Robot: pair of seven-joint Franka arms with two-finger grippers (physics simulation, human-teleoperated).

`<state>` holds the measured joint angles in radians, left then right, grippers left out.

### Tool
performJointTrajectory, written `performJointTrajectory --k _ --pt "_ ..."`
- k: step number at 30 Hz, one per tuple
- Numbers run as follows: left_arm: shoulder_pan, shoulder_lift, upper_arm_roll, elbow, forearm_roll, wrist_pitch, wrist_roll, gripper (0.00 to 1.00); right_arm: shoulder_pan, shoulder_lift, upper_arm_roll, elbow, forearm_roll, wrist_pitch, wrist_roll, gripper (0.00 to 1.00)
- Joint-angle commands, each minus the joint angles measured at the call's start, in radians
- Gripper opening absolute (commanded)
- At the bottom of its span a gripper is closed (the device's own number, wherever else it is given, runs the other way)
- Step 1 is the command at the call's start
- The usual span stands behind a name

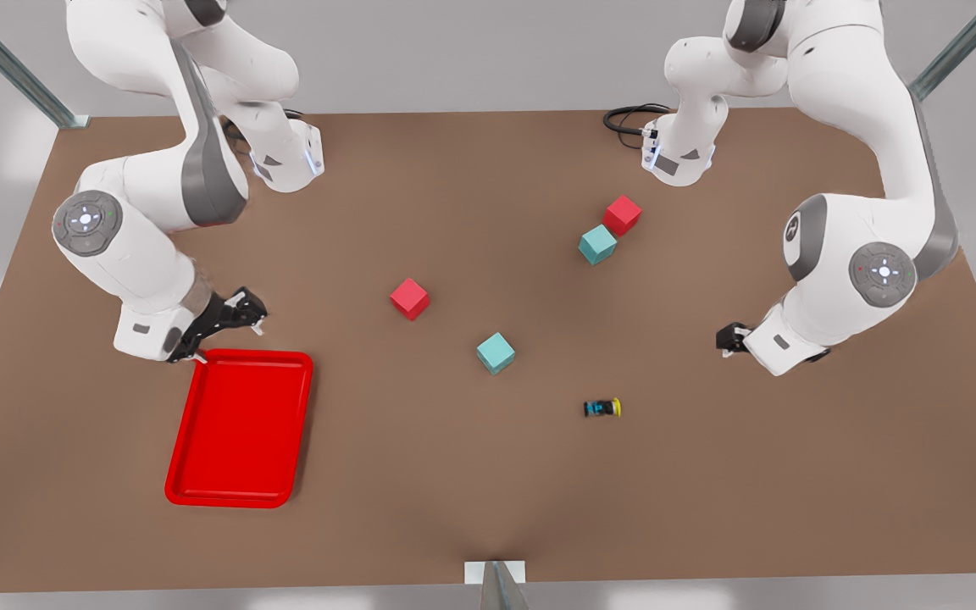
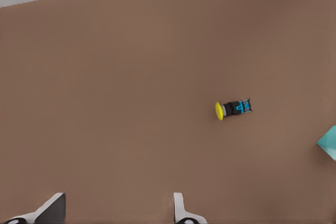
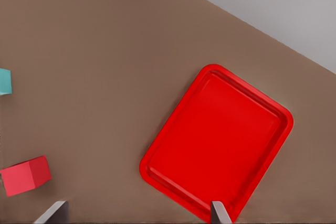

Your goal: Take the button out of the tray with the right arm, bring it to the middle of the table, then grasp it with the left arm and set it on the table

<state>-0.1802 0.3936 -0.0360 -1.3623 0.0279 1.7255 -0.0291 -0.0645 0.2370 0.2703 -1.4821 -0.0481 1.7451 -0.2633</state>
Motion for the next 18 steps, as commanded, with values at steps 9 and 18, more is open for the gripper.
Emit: performJointTrajectory --k 9,18 --pt "-0.196 0.154 -0.056 0.127 -0.042 0.085 -2.026 1.00 -0.047 -0.170 -0.008 -0.250 -0.010 0.053 0.444 1.00" --pt "-0.289 0.346 -0.048 0.075 0.098 0.129 -2.223 1.00 -0.043 -0.125 -0.006 -0.208 -0.006 0.065 0.440 1.00"
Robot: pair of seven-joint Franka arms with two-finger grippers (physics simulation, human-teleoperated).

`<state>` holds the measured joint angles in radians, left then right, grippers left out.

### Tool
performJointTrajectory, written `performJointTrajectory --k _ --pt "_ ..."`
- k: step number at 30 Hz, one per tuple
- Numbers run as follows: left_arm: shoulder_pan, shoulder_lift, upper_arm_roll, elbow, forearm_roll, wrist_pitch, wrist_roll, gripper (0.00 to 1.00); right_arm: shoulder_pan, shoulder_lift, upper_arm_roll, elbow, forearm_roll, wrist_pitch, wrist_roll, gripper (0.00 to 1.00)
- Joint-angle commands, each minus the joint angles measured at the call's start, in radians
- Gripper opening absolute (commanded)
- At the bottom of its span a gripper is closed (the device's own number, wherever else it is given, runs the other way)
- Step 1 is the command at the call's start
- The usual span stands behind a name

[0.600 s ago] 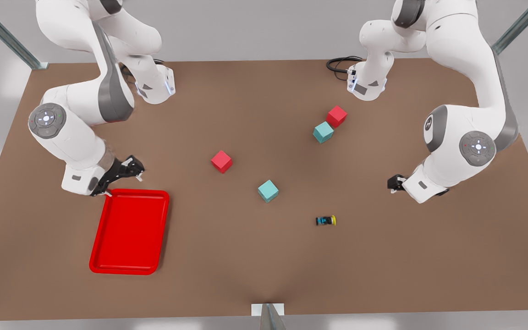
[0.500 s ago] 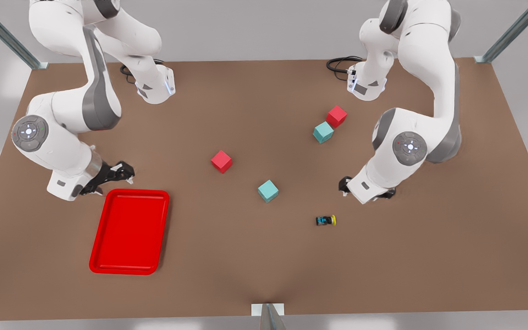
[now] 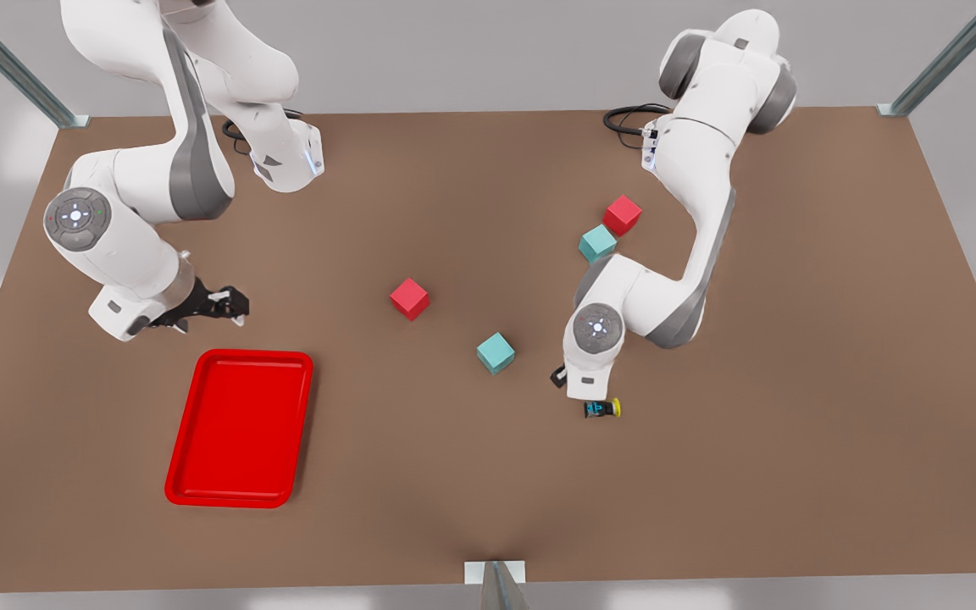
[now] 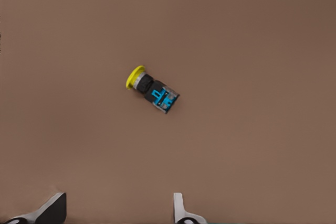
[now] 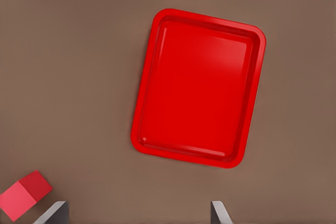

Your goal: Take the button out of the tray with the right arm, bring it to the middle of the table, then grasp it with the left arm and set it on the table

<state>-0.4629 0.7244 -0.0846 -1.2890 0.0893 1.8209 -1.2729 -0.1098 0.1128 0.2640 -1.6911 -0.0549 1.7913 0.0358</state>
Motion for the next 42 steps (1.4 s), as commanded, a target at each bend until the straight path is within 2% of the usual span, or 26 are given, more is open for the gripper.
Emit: performJointTrajectory --k 1,4,9,14,17,42 --pt "-0.005 0.026 0.003 0.002 0.041 0.087 -1.031 1.00 0.004 -0.001 0.001 0.001 0.001 0.019 0.141 1.00" --pt "0.007 0.086 0.008 0.005 0.032 0.187 -1.037 1.00 0.004 -0.001 0.001 0.002 0.001 0.019 0.138 1.00" --pt "0.066 0.105 0.040 0.036 0.036 0.193 -1.125 1.00 0.006 -0.001 0.001 0.007 0.001 0.019 0.138 1.00" --pt "0.058 0.171 0.052 0.039 0.086 0.233 -1.080 1.00 0.002 0.027 0.003 0.042 0.001 0.013 0.133 1.00" --pt "0.061 0.173 0.051 0.040 0.076 0.235 -1.069 1.00 0.006 0.051 0.003 0.082 0.000 0.002 0.096 1.00" --pt "0.056 0.217 0.042 0.030 0.046 0.307 -0.964 1.00 0.002 0.050 0.006 0.079 0.009 -0.001 0.098 1.00"
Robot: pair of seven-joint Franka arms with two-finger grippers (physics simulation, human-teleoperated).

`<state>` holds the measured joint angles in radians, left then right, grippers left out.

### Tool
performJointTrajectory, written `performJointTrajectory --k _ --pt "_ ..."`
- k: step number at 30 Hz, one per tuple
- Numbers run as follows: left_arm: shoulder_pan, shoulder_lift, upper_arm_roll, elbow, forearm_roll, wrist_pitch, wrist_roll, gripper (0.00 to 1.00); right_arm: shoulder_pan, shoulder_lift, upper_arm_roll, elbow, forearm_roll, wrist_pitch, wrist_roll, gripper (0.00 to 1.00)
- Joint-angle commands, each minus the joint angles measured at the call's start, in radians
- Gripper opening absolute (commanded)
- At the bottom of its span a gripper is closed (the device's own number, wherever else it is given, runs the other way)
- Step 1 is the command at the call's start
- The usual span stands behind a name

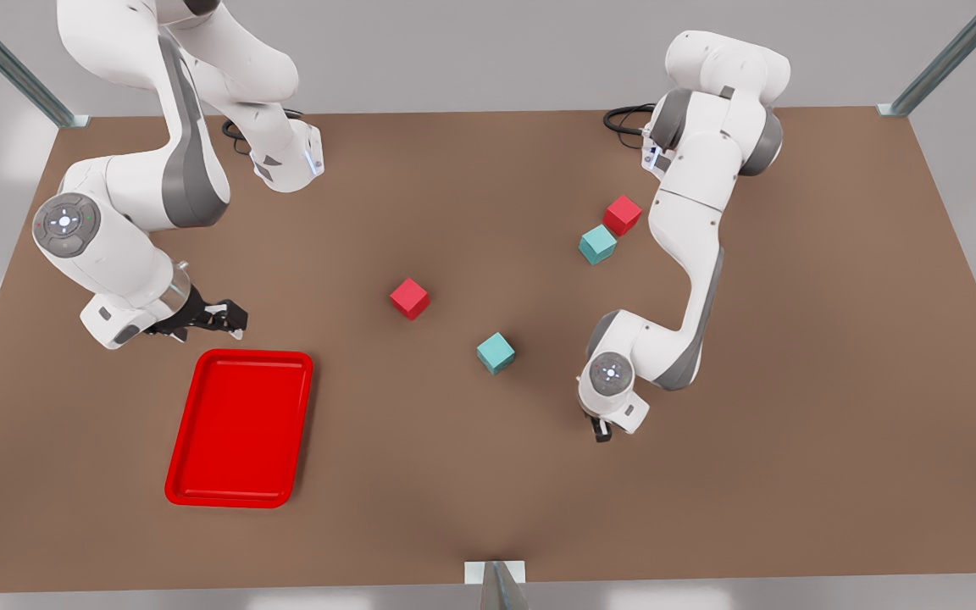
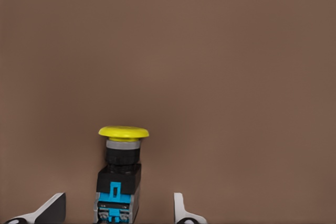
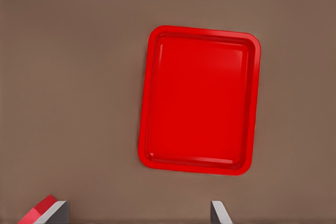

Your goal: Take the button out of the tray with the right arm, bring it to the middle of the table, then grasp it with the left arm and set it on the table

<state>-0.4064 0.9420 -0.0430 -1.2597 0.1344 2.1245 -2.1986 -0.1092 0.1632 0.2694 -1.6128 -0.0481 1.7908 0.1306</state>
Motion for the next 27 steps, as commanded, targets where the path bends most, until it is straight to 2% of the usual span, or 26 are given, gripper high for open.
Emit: performJointTrajectory --k 1,12,13,16,19,21,27 --pt "0.000 0.005 0.000 0.000 0.002 0.003 -0.036 1.00 0.002 -0.001 0.001 0.001 0.002 -0.001 0.003 1.00" --pt "0.000 0.014 0.002 0.000 0.005 0.006 -0.035 0.99 -0.001 -0.001 0.001 -0.001 0.002 -0.001 0.003 1.00" --pt "0.000 0.012 0.002 0.000 0.005 0.008 -0.036 0.96 0.000 -0.001 0.001 0.001 0.004 -0.001 0.003 1.00" --pt "0.000 0.012 0.002 0.000 0.004 0.008 -0.038 0.58 0.000 -0.001 0.001 0.001 0.004 -0.001 0.003 1.00" --pt "0.001 0.011 0.002 0.002 0.002 0.005 -0.035 0.42 -0.001 0.001 0.001 -0.001 0.004 -0.001 0.003 1.00" --pt "0.003 0.011 0.002 0.003 0.002 0.005 -0.024 0.38 -0.001 0.001 0.001 -0.001 0.004 -0.001 0.003 1.00" --pt "0.008 -0.025 0.011 0.010 0.024 -0.026 0.025 0.38 -0.004 0.001 -0.001 -0.002 0.025 -0.001 -0.005 1.00"
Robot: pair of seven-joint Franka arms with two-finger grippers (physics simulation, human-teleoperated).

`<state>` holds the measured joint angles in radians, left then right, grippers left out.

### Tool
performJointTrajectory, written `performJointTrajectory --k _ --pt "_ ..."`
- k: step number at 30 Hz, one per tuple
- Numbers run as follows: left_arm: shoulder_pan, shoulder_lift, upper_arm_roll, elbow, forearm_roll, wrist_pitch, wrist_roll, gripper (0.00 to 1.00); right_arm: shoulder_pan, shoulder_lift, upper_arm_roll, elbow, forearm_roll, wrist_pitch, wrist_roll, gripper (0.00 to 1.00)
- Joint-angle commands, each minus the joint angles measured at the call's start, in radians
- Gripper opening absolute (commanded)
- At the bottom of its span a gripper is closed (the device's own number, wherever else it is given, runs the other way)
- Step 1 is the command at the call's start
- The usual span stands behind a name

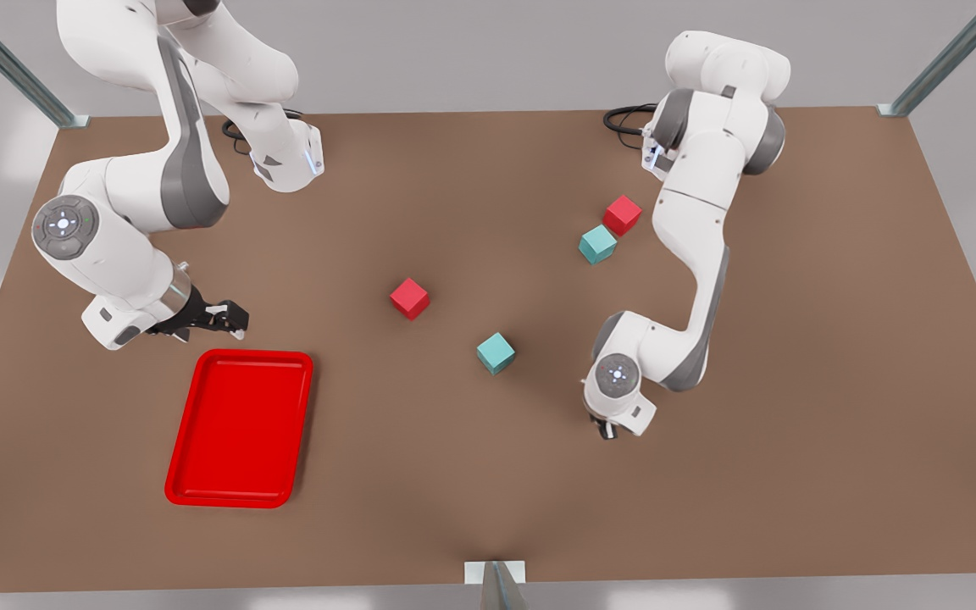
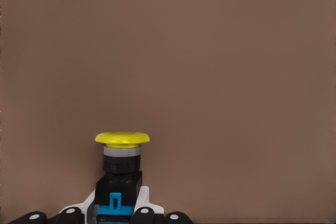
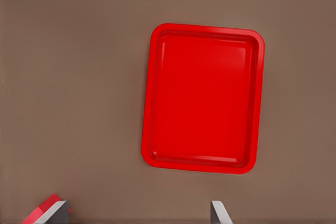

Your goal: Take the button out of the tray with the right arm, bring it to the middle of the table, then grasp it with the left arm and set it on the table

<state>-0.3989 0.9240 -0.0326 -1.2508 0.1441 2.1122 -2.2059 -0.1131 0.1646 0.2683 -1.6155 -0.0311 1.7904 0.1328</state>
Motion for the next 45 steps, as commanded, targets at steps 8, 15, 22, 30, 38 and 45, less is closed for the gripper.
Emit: performJointTrajectory --k 8,15,22,30,38,45 --pt "-0.011 -0.022 0.002 -0.018 0.408 -0.172 0.015 0.38 0.003 0.000 0.000 0.002 0.008 0.000 -0.007 1.00" --pt "-0.008 -0.013 0.105 -0.050 0.710 -0.331 -0.032 0.38 0.003 -0.002 0.000 0.000 0.008 0.000 -0.007 1.00" --pt "-0.003 0.030 0.214 -0.173 0.887 -0.397 -0.271 0.38 0.004 0.000 0.000 0.000 0.008 0.000 -0.006 1.00" --pt "-0.044 -0.011 0.215 -0.361 0.970 -0.485 -0.397 0.38 0.006 0.000 0.000 0.000 0.008 0.000 -0.007 1.00" --pt "-0.075 0.033 0.209 -0.392 0.968 -0.486 -0.560 0.38 0.004 0.000 0.000 0.000 0.008 0.000 -0.007 1.00" --pt "-0.086 0.069 0.212 -0.392 0.971 -0.491 -0.600 0.38 0.007 0.000 0.000 0.003 0.008 0.000 -0.005 1.00"
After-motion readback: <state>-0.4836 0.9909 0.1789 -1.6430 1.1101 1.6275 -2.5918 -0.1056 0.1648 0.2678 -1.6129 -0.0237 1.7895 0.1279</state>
